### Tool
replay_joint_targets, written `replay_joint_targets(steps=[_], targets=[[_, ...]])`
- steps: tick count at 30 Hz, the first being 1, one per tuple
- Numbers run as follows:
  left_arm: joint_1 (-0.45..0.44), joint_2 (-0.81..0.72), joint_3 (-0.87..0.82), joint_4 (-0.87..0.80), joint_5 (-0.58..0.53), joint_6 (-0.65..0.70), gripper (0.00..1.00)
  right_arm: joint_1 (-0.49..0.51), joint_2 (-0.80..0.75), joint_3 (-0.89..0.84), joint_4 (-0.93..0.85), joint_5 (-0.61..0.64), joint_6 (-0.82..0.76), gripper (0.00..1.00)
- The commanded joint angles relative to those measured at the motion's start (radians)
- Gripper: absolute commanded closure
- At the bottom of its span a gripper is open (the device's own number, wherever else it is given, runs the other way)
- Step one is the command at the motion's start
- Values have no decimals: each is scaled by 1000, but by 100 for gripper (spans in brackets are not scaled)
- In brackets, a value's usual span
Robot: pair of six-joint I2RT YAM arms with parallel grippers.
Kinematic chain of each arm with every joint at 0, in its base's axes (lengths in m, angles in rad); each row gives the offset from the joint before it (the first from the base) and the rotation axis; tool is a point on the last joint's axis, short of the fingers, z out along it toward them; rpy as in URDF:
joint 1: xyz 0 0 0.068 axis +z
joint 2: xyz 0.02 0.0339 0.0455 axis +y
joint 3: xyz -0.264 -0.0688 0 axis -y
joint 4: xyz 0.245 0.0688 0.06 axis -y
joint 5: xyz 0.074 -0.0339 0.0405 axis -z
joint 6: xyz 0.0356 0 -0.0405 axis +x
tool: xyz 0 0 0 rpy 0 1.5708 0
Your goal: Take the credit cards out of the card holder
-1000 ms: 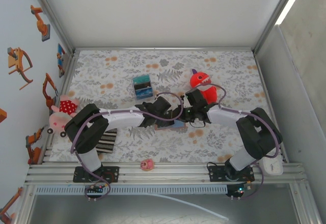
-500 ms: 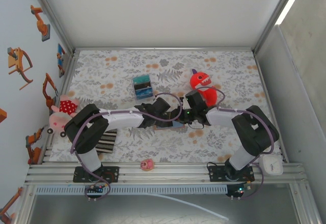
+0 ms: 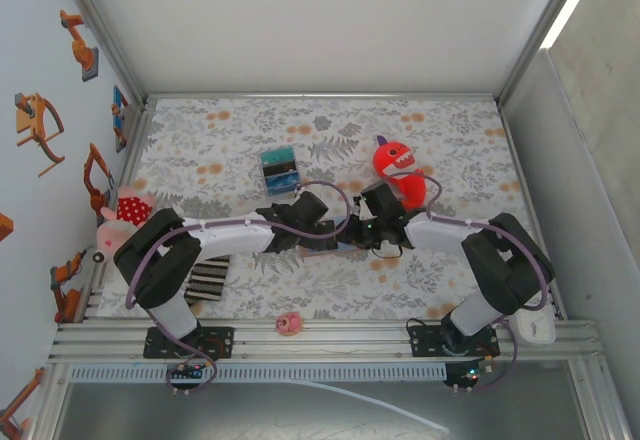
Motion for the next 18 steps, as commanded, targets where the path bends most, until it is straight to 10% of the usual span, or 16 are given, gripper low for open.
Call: replay_joint_targets(steps=[1, 18], targets=[[9, -13, -21, -28, 11, -15, 3, 11, 20, 27, 6, 2, 7, 72], [10, 35, -24, -54, 28, -10, 3, 22, 100, 9, 145, -64, 58, 74]])
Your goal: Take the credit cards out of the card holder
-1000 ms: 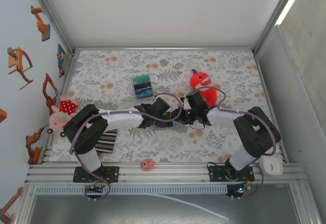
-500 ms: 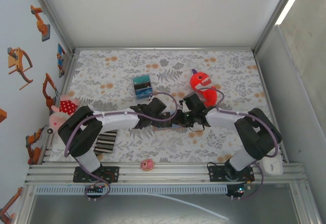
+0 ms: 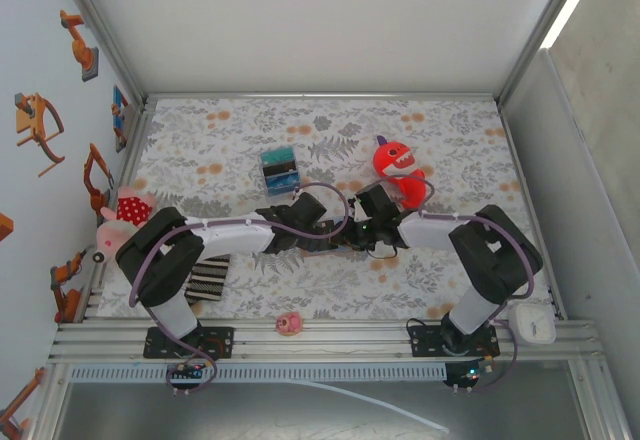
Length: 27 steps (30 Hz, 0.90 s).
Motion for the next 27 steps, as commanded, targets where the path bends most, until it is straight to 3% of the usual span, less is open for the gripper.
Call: replay_joint_targets(steps=[1, 6, 10, 15, 22, 27], targets=[[1, 24, -14, -51, 12, -12, 3, 8, 21, -3, 81, -36, 35, 74], [2, 32, -20, -56, 13, -17, 3, 8, 30, -13, 141, -58, 54, 79], [1, 32, -23, -58, 10, -24, 3, 8, 30, -16, 138, -43, 49, 89], [3, 25, -26, -62, -8, -22, 2, 6, -5, -6, 46, 27, 6, 100], [12, 11, -32, -60, -15, -20, 2, 6, -108, 41, -182, 159, -116, 100], [17, -17, -34, -58, -17, -12, 1, 6, -162, 56, -237, 182, -186, 100]])
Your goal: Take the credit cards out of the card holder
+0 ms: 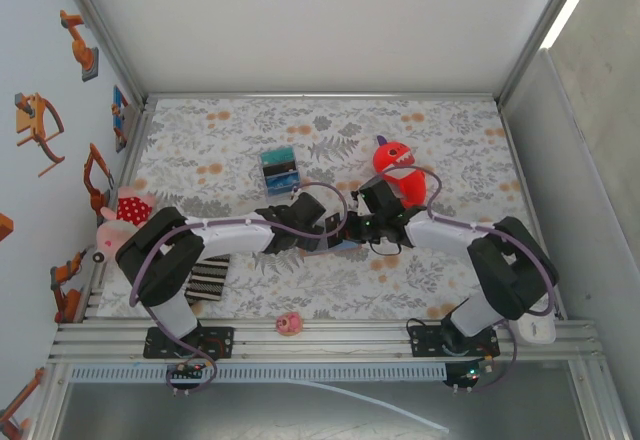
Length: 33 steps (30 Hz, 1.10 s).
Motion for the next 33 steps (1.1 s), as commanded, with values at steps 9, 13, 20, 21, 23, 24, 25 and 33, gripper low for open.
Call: replay_joint_targets(steps=[9, 13, 20, 21, 23, 24, 25, 33], targets=[[10, -189, -45, -30, -51, 22, 3, 4, -153, 59, -127, 28, -230, 100], [21, -294, -63, 5, -50, 46, 3, 4, -186, 84, -147, -27, -317, 100], [116, -491, -140, 102, 137, 114, 3, 4, -205, 169, -246, -110, -504, 100], [140, -519, -154, 119, 196, 128, 3, 4, -203, 184, -267, -124, -533, 100], [181, -567, -173, 142, 319, 162, 3, 6, -199, 210, -298, -154, -584, 100], [204, -589, -180, 151, 393, 180, 3, 6, -197, 224, -316, -174, -612, 100], [220, -603, -183, 153, 445, 195, 3, 6, -195, 236, -330, -187, -631, 100], [265, -605, -127, 73, 761, 387, 1, 10, -162, 347, -476, -340, -828, 100]])
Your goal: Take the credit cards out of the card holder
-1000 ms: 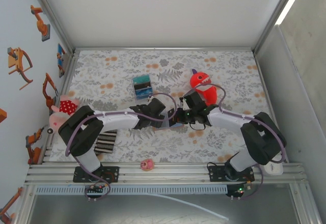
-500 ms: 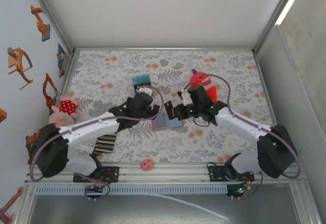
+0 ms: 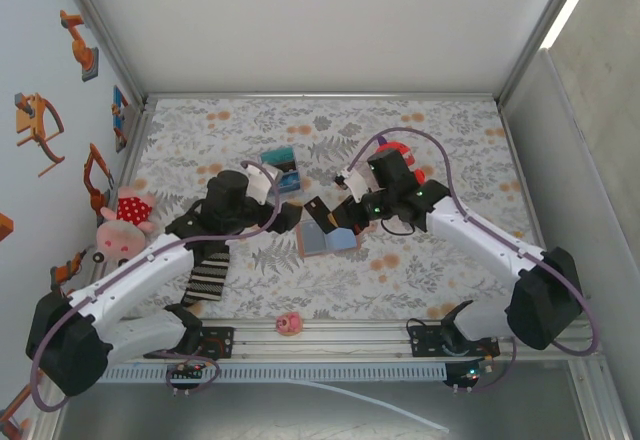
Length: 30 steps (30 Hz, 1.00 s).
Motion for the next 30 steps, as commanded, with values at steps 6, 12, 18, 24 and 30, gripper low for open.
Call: replay_joint_targets(steps=[6, 12, 18, 24, 30], targets=[[6, 64, 77, -39, 355, 143, 10, 17, 38, 111, -196, -135, -225, 100], [6, 94, 97, -55, 471, 170, 32, 17, 57, 145, -267, -209, -309, 100], [7, 120, 100, -70, 577, 185, 55, 17, 87, 186, -312, -222, -367, 100], [5, 110, 80, -54, 594, 172, 100, 15, 95, 192, -294, -176, -355, 100], [6, 68, 49, -9, 578, 137, 100, -1, 59, 156, -207, -131, -265, 63]])
